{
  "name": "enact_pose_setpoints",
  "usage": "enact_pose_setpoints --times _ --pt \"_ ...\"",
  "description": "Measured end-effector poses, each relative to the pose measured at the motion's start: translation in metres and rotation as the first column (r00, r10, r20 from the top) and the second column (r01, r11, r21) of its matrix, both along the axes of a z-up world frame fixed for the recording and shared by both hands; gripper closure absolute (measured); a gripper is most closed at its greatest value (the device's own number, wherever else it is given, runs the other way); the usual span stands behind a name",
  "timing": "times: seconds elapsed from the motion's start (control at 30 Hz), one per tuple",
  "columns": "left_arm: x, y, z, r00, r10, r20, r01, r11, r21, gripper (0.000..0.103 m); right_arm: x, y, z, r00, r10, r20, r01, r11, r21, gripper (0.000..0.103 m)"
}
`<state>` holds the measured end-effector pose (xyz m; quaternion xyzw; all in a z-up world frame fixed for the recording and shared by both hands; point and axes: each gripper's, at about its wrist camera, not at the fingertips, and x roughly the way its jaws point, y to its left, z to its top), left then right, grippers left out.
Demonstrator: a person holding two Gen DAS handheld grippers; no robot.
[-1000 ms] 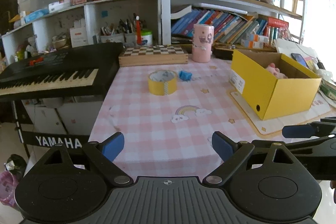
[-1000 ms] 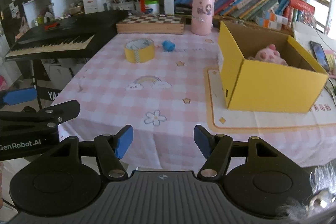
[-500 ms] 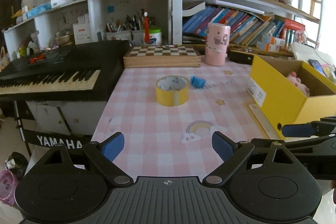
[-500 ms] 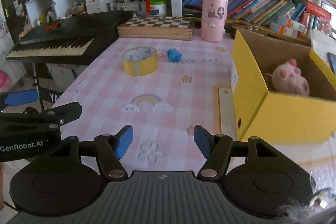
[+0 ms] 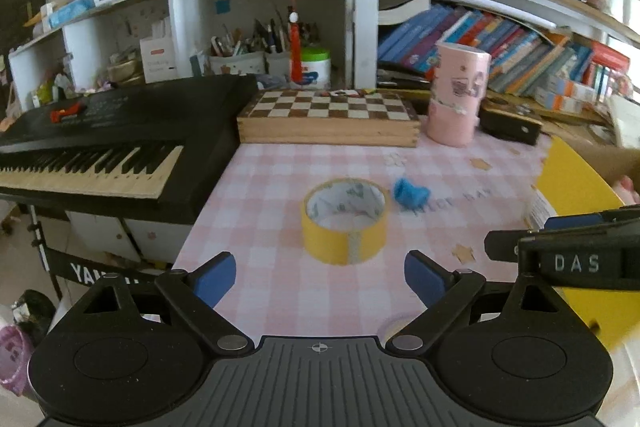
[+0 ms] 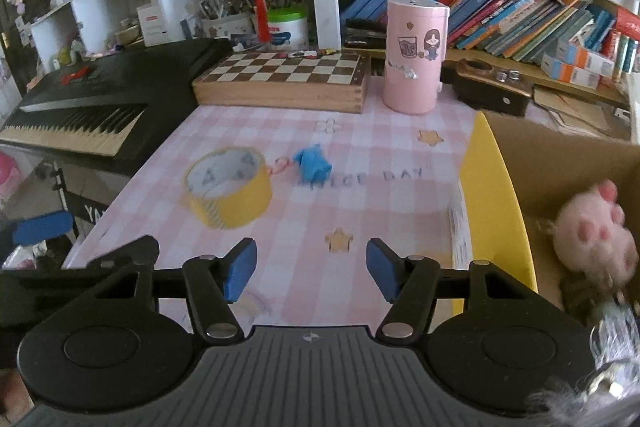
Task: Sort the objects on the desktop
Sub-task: 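Move the left gripper toward the yellow tape roll while the right gripper approaches the blue bag, then grasp the yellow tape roll with the left gripper while the right gripper grasps the blue bag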
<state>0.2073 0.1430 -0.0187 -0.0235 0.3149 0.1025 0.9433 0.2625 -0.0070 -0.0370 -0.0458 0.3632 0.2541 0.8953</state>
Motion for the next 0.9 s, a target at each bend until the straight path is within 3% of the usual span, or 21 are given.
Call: enact_pose_setpoints --times 0.3,0.7,0.9 --pt "0.054 0.004 -0.015 0.999 0.002 -0.043 -0.001 1.000 0.010 0.005 0.080 0.027 -0.010 0.997 0.059 -0.044 -0.061 0.997 -0.048 0.044" --pt "0.112 -0.007 -0.052 0.989 -0.020 -0.147 0.029 0.998 0.060 0.005 0.142 0.066 -0.042 0.972 0.172 -0.159 -0.189 0.977 -0.103 0.047" --pt "0.130 -0.005 -0.063 0.986 -0.024 -0.168 0.035 0.997 0.065 0.005 0.161 0.086 -0.055 0.960 0.216 -0.177 -0.242 0.960 -0.141 0.049"
